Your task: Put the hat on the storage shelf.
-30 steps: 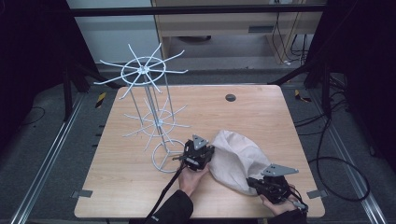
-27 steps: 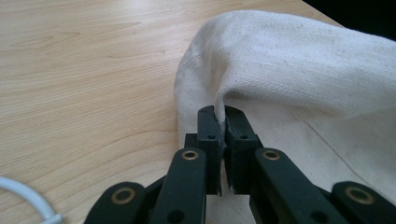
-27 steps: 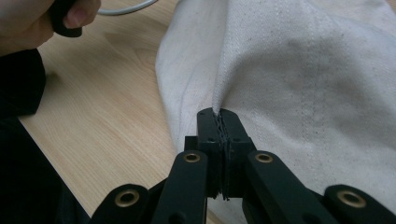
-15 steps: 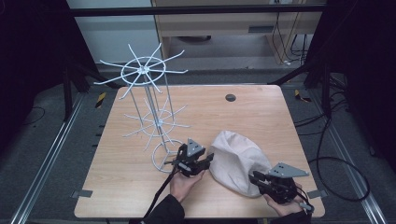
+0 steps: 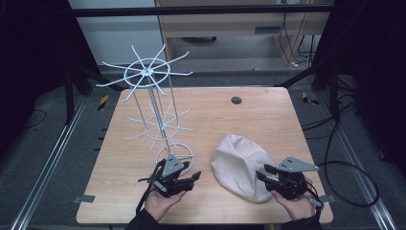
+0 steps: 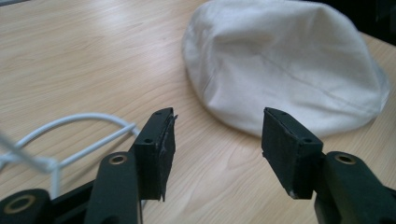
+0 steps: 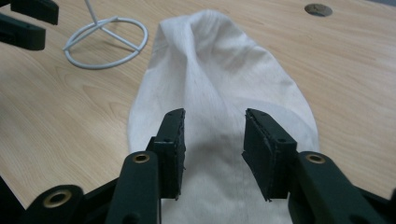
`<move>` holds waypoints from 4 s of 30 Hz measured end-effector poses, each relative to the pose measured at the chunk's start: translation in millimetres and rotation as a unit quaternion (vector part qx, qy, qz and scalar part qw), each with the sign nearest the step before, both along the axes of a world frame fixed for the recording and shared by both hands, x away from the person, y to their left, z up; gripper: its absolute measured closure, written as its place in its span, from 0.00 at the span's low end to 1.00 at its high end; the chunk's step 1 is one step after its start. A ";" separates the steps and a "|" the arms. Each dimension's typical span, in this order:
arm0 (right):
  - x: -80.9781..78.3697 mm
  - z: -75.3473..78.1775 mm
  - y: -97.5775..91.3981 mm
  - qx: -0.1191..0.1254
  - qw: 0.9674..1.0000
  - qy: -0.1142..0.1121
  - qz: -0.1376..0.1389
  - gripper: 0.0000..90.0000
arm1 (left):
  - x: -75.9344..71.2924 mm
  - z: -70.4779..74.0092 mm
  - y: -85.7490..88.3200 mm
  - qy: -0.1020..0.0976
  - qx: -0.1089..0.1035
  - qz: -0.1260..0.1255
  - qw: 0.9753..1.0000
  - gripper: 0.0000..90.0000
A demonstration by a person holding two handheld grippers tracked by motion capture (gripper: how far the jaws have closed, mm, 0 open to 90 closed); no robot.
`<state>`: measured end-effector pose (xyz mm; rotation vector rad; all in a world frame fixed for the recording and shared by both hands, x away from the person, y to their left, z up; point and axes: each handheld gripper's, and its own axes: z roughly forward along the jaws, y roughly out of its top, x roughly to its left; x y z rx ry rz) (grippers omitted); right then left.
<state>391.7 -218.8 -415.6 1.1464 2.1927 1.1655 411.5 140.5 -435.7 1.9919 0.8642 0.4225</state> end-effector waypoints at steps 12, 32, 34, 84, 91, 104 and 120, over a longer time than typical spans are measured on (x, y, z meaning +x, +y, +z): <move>18.3 23.1 29.2 -0.047 0.999 0.004 0.026 0.57 | -18.2 -0.8 71.0 -0.009 -0.006 0.051 0.999 0.41; 61.8 9.9 59.7 -0.110 0.991 0.070 0.042 0.65 | 8.4 -19.7 161.1 0.000 0.025 0.187 0.982 0.38; 64.7 6.9 61.8 -0.115 0.989 0.076 0.043 0.68 | 9.8 -21.3 164.0 -0.001 0.028 0.190 0.981 0.39; 25.6 60.4 8.9 0.050 0.993 -0.108 0.007 0.98 | 15.6 -31.4 173.9 0.026 0.022 0.218 0.975 0.40; 18.1 80.1 3.6 0.085 0.985 -0.149 0.014 0.98 | 15.5 -31.5 173.9 0.025 0.023 0.221 0.975 0.40; 10.7 103.6 17.3 0.137 0.967 -0.213 0.026 0.98 | 15.8 -32.5 173.7 0.025 0.023 0.222 0.974 0.40; 16.2 139.9 34.0 0.183 0.945 -0.270 0.031 0.98 | 15.9 -32.4 174.9 0.025 0.025 0.223 0.974 0.40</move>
